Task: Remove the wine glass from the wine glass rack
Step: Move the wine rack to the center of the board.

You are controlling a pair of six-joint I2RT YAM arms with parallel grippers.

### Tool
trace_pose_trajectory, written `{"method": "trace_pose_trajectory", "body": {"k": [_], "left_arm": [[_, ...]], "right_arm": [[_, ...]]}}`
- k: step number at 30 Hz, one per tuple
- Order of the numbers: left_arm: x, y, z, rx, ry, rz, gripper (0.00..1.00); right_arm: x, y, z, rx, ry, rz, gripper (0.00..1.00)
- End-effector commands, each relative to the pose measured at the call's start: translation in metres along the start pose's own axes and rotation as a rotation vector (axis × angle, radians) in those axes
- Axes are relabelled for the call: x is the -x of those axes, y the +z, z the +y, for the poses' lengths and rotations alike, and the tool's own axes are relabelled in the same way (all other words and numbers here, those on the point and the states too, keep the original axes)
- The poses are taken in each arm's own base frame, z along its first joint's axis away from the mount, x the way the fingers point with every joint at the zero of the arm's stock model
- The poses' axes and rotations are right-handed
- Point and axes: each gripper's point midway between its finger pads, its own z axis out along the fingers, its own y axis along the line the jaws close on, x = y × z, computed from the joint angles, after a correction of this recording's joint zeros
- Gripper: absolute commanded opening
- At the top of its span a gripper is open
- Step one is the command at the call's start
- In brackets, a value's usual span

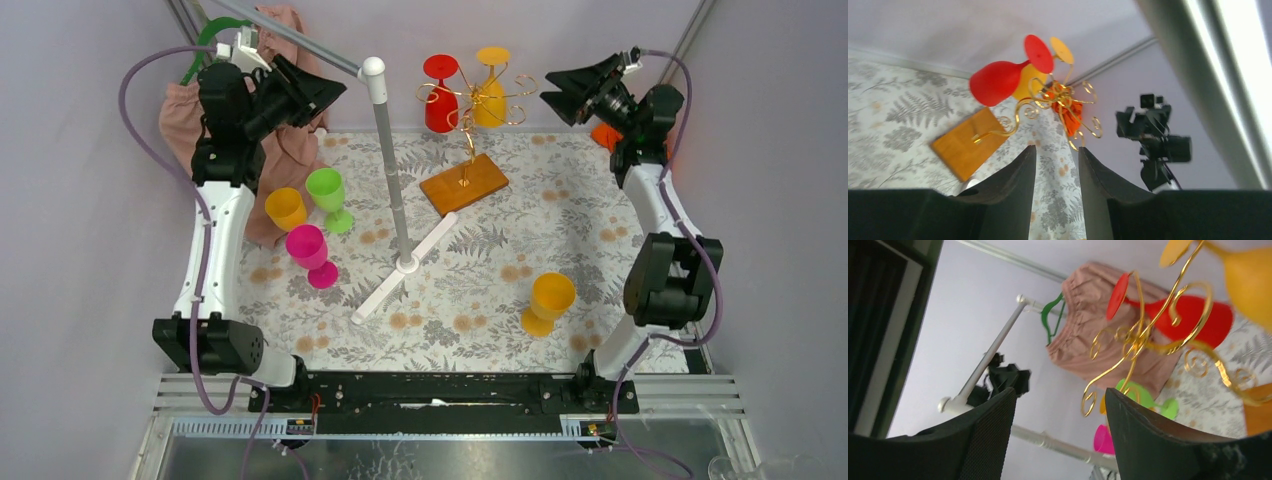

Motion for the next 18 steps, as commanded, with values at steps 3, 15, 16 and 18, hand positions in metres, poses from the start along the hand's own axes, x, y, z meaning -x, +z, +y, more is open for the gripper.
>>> {"method": "trace_pose_trajectory", "body": {"k": [3,15,16,18], "left_arm": [[0.01,-0.001,-0.063,-0.243,0.066,-0.057,0.45],[-0.004,0.005,-0.035,-0.163,0.077,-0.044,0.46],[-0.005,0.007,-0.032,-0.158,0.072,-0.038,0.46],[-0.008,0.011,-0.027,-0.149,0.062,-0.03,0.46]], "right_arm": [[0.055,0.031,-0.025,-0.108,-0.089,-0.052,0.69],[0.1,0.072,-0.079,-0.084,-0.045,-0.023,0.55],[0.098,0.07,-0.08,-0.081,-0.05,-0.024,0.57],[0.092,0.066,-0.083,-0.096,-0.055,-0.021,0.6]]}}
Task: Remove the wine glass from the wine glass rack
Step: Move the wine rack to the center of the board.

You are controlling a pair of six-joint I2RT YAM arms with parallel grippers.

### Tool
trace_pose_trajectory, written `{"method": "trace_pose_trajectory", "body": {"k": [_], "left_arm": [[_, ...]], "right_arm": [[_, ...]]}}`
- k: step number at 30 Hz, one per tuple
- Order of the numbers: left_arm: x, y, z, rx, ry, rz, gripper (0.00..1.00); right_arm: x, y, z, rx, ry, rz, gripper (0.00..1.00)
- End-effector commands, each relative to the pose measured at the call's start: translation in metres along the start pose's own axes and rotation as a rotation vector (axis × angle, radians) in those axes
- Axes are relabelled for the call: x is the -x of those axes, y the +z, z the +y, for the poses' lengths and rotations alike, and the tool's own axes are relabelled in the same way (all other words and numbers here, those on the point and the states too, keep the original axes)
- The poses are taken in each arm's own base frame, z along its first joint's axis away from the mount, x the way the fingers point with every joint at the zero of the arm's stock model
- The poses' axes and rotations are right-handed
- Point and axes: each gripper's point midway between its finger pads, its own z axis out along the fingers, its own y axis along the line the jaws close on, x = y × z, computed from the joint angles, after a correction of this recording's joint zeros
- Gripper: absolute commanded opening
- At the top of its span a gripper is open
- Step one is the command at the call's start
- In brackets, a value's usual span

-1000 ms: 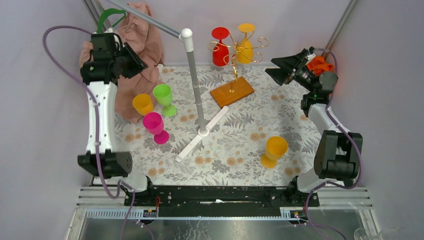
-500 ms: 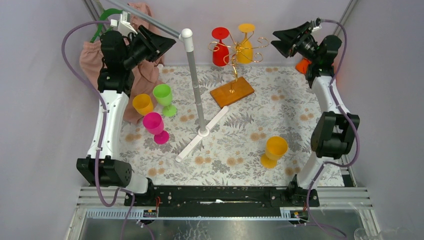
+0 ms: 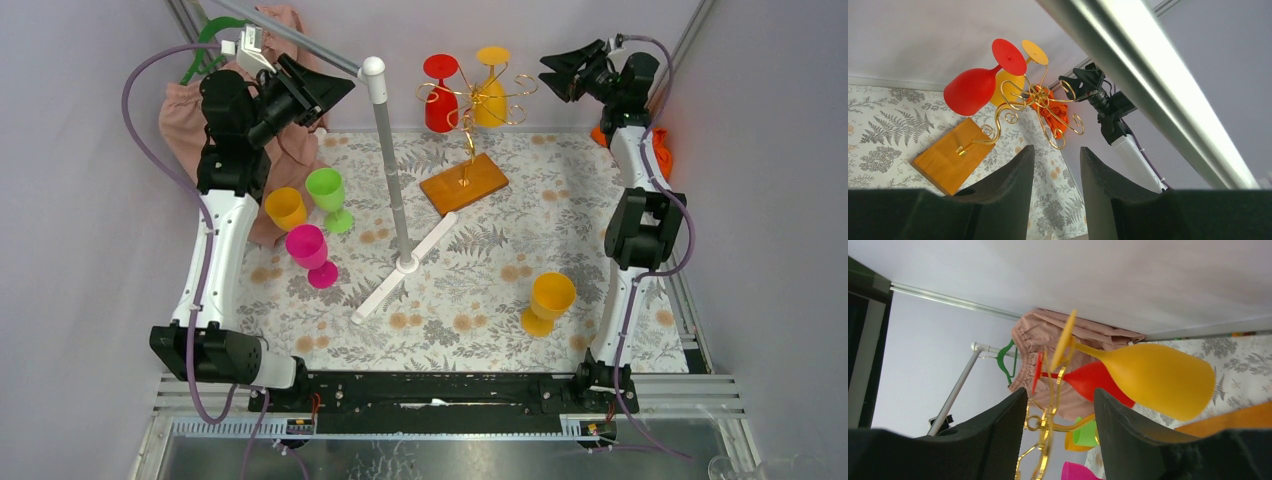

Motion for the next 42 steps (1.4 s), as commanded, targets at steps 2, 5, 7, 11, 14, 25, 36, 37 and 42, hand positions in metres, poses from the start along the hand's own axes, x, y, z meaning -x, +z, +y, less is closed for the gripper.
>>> {"method": "trace_pose_trajectory", "body": {"k": [2,5,7,11,14,25,36,37,42], "left_arm": [[-0.003,0.01,0.014,0.008,0.012,0.0,0.45],[-0.005,0.011,0.017,0.007,0.003,0.004,0.45],[-0.007,0.012,0.018,0.004,-0.003,0.008,0.44],[-0.01,0.013,0.02,0.004,-0.01,0.014,0.43],[-0.011,0.012,0.021,0.005,-0.012,0.015,0.42],[-0.015,0.013,0.026,0.011,-0.018,0.024,0.4],[-0.021,0.016,0.034,0.016,-0.032,0.042,0.4],[-0.022,0.015,0.034,0.017,-0.033,0.044,0.39],[-0.023,0.013,0.033,0.019,-0.027,0.048,0.39]], "right_arm": [[-0.015,-0.012,0.024,0.042,-0.06,0.026,0.62],[-0.025,-0.019,0.025,0.047,-0.061,0.038,0.63],[-0.031,-0.022,0.027,0.053,-0.057,0.049,0.64],[-0.039,-0.028,0.033,0.085,-0.036,0.062,0.64],[-0.04,-0.03,0.039,0.1,-0.033,0.055,0.64],[-0.044,-0.03,0.058,0.142,-0.032,0.082,0.64],[-0.073,-0.007,0.059,0.14,-0.03,0.17,0.52],[-0.075,-0.005,0.06,0.141,-0.029,0.176,0.5],[-0.08,0.001,0.055,0.126,-0.009,0.178,0.38]]}}
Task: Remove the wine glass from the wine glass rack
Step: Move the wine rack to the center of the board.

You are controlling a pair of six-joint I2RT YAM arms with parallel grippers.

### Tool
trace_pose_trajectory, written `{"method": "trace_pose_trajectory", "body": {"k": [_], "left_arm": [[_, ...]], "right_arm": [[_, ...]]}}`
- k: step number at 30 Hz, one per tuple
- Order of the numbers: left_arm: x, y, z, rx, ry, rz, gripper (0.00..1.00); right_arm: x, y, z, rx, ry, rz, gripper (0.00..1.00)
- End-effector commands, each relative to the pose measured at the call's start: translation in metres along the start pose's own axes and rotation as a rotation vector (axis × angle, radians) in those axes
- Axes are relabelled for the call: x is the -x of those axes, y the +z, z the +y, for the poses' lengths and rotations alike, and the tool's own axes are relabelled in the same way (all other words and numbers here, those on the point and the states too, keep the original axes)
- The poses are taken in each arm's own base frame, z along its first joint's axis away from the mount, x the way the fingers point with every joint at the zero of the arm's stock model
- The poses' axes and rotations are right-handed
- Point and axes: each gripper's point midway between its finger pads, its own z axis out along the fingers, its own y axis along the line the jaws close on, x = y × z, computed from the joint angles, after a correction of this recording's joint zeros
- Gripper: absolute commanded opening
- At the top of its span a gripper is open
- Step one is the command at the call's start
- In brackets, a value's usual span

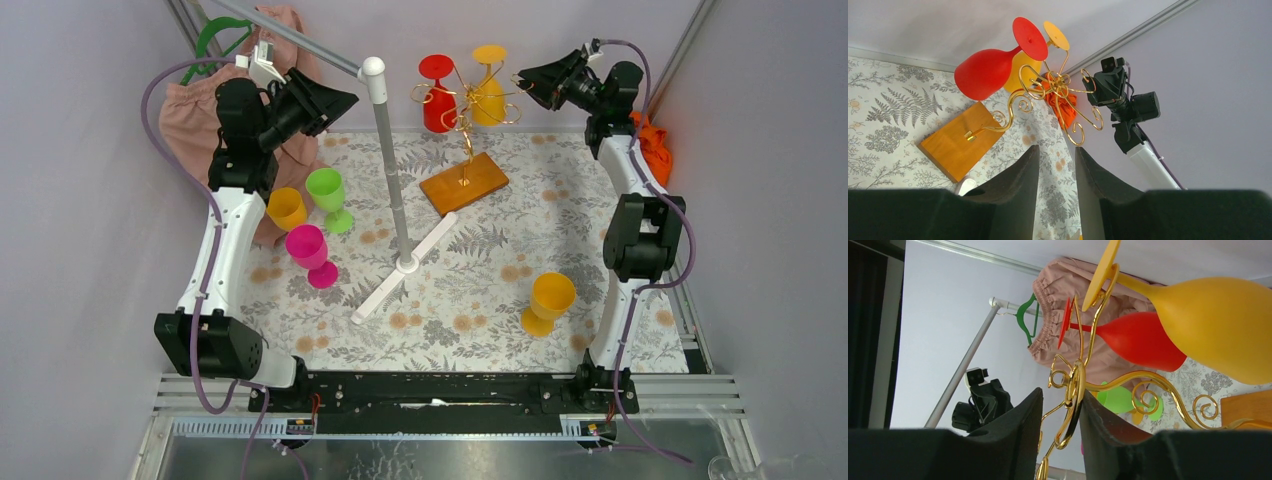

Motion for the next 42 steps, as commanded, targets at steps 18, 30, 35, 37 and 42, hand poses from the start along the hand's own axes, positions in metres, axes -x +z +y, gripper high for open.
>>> {"method": "trace_pose_trajectory", "body": {"k": [18,30,35,37,42], "left_arm": [[0.001,-0.008,-0.014,-0.032,0.046,-0.003,0.39],[0.0,-0.008,-0.02,-0.046,0.042,0.008,0.39],[0.0,-0.008,-0.02,-0.049,0.041,0.011,0.39],[0.0,-0.008,-0.019,-0.047,0.039,0.011,0.39],[-0.001,-0.008,-0.02,-0.051,0.033,0.016,0.39]], "right_arm": [[-0.013,-0.004,0.009,-0.075,0.056,-0.028,0.0],[-0.011,-0.032,0.021,-0.24,0.028,-0.159,0.0],[-0.02,-0.047,0.024,-0.265,0.012,-0.177,0.0],[-0.024,-0.052,0.029,-0.269,-0.002,-0.187,0.0],[-0.039,-0.063,0.03,-0.278,0.002,-0.193,0.0]]}}
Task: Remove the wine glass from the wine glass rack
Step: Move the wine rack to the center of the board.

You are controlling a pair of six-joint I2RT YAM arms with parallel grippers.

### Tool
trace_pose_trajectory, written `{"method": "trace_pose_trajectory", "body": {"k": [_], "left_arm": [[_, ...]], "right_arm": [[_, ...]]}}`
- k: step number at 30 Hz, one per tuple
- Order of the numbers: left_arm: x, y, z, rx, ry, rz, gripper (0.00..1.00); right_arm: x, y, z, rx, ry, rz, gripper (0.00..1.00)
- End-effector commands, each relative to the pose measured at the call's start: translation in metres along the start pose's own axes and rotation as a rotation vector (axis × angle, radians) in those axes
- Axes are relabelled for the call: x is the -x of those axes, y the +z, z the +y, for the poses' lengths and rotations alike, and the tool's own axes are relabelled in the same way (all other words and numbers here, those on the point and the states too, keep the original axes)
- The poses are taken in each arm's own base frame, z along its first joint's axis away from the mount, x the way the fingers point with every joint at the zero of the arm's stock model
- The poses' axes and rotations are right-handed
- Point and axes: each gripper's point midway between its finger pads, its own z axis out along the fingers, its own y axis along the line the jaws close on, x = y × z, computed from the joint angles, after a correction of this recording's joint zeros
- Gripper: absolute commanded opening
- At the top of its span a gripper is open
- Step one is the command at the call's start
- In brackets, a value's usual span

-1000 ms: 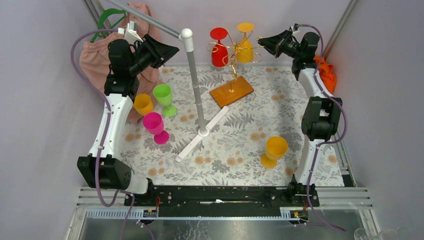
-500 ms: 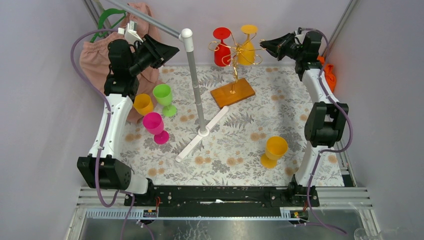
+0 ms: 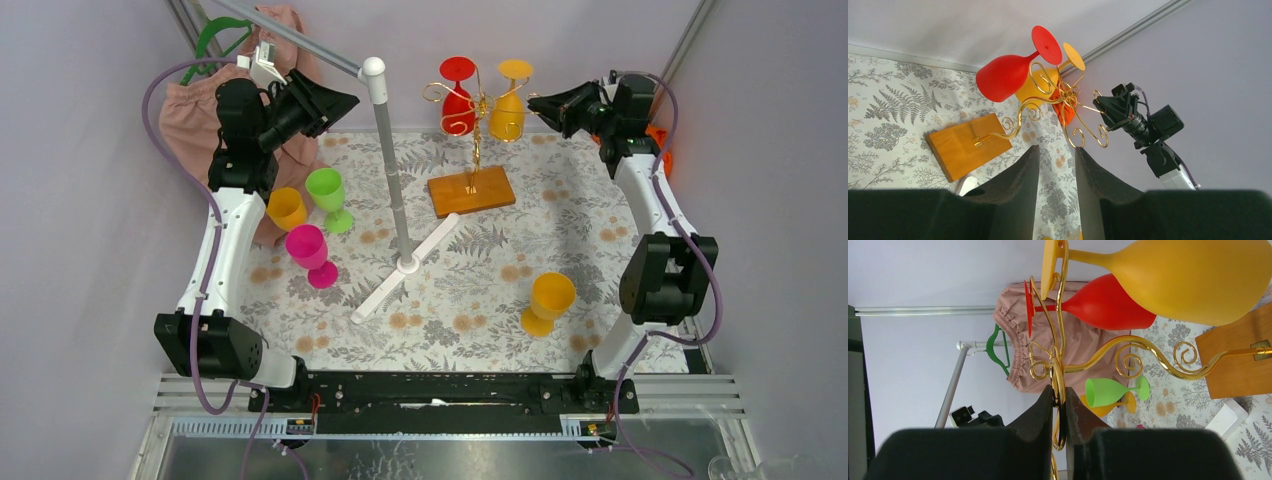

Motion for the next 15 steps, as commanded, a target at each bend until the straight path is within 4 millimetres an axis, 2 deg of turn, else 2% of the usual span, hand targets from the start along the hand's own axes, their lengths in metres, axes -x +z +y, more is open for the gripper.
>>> {"method": "trace_pose_trajectory", "body": {"k": [1,9,15], "left_arm": [[0.003,-0.006,-0.018,-0.043,0.028,-0.001,0.39],[0.001,-0.005,-0.019,-0.054,0.022,0.019,0.39],[0.0,-0.004,-0.019,-0.055,0.018,0.022,0.39]], "right_arm": [[-0.011,-0.027,0.027,0.052,-0.137,-0.03,0.0],[-0.029,-0.049,0.014,0.021,-0.104,-0.067,0.0],[-0.036,-0.059,0.019,0.015,-0.108,-0.074,0.0]]}}
